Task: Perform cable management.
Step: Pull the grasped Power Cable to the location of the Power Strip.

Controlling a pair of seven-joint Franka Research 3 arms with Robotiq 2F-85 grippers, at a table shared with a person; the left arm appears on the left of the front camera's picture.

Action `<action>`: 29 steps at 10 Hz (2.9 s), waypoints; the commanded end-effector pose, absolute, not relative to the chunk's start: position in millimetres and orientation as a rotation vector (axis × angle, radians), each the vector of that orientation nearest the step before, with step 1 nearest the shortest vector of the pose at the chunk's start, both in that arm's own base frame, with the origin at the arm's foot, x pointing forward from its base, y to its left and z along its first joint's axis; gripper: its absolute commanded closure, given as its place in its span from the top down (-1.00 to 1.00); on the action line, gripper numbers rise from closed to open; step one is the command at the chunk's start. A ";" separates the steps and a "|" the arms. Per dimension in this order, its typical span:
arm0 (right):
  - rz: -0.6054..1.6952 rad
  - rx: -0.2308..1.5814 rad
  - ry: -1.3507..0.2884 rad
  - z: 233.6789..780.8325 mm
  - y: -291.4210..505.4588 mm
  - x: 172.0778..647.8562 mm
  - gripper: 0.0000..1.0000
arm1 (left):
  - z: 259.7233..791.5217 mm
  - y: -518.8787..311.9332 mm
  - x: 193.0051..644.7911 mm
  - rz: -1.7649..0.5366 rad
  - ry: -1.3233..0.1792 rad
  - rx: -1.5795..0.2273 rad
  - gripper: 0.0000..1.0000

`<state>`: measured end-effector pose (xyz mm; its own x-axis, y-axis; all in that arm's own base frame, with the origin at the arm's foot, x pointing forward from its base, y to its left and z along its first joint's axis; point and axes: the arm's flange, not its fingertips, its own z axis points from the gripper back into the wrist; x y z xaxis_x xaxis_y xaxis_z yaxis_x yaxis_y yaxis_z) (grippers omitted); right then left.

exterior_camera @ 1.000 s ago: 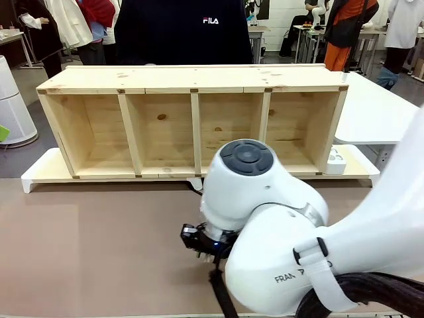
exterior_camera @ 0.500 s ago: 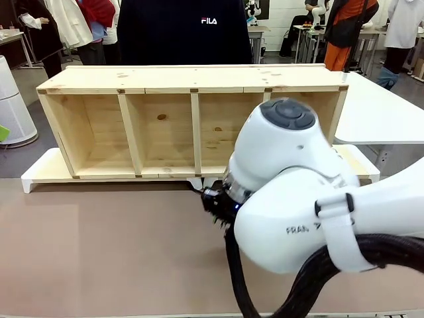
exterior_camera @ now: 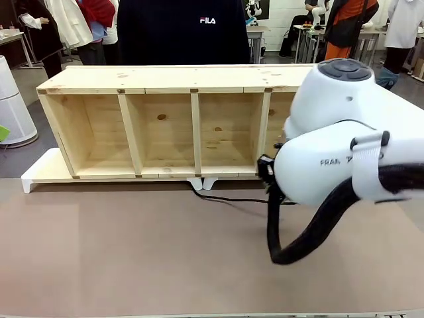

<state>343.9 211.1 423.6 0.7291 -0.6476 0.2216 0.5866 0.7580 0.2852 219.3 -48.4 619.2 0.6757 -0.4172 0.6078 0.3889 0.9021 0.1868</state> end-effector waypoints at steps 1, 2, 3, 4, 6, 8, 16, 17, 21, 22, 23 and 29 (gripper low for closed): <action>-0.775 0.197 -0.307 350.0 105.6 246.9 -0.18 | 616.7 -49.5 220.3 -0.436 -0.703 0.033 1.00; -0.820 0.186 -0.304 348.1 94.7 250.4 -0.18 | 616.7 -49.5 220.3 -0.436 -0.703 0.033 1.00; -0.845 0.183 -0.296 345.8 84.3 253.9 -0.18 | 616.7 -49.5 220.3 -0.436 -0.703 0.033 1.00; -0.880 0.189 -0.286 344.2 72.0 258.7 -0.18 | 616.7 -49.5 220.3 -0.436 -0.703 0.033 1.00; -0.927 0.174 -0.296 343.1 53.8 269.7 -0.18 | 616.7 -49.5 220.3 -0.436 -0.703 0.033 1.00; -0.934 0.062 -0.362 347.4 41.3 281.7 -0.18 | 616.7 -49.5 220.3 -0.436 -0.703 0.033 1.00; -0.783 -0.151 -0.494 362.0 35.4 316.5 -0.18 | 616.7 -49.5 220.3 -0.436 -0.703 0.033 1.00; -0.763 -0.185 -0.449 408.1 52.9 397.9 -0.18 | 616.7 -49.5 220.3 -0.436 -0.703 0.033 1.00; -0.763 -0.185 -0.449 408.1 52.9 397.9 -0.18 | 616.7 -49.5 220.3 -0.436 -0.703 0.033 1.00; -0.763 -0.185 -0.449 408.1 52.9 397.9 -0.18 | 616.7 -49.5 220.3 -0.436 -0.703 0.033 1.00; -0.761 -0.170 -0.452 408.3 55.3 398.5 -0.18 | 616.7 -49.5 220.3 -0.436 -0.703 0.033 1.00; -0.795 -0.164 -0.590 453.8 -20.5 420.6 -0.18 | 616.7 -49.5 220.3 -0.436 -0.703 0.033 1.00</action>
<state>406.9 -25.2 448.5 0.5056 -0.6823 0.5281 0.7829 0.6201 0.0515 219.3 -48.4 619.5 0.6754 -0.4172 0.6081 0.3888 0.9021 0.1871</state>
